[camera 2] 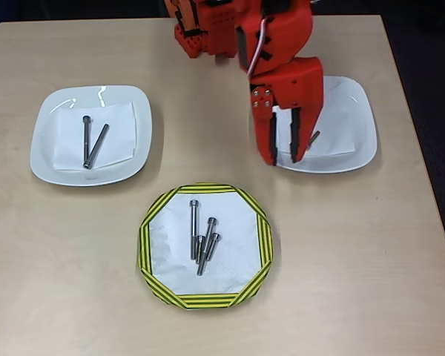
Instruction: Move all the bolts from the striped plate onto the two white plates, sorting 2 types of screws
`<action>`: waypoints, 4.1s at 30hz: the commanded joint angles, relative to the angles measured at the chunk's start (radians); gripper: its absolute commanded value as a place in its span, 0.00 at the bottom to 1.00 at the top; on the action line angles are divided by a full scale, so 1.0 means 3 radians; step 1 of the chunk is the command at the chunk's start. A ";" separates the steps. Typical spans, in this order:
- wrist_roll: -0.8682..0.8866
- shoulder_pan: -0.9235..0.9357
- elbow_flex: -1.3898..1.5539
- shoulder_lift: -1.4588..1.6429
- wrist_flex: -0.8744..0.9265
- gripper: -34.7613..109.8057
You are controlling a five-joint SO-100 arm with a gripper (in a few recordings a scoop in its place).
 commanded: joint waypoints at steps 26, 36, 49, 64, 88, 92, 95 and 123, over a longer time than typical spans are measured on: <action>-0.1488 0.1243 -0.1381 -0.1672 0.0138 0.30; -0.1468 0.1227 -0.1483 -0.1739 0.0276 0.29; -0.1391 0.1171 -0.1447 -0.1897 0.0210 0.28; -0.1498 0.1232 -0.1851 -0.1907 0.0649 0.24; -0.2889 0.2940 -0.1120 -0.0378 0.1728 0.24; -0.2991 0.3201 -0.0803 -0.0297 0.1565 0.24; -0.3053 0.3339 -0.0634 -0.0327 0.1375 0.24; -0.1713 0.1324 -0.0777 -0.0844 -0.0102 0.33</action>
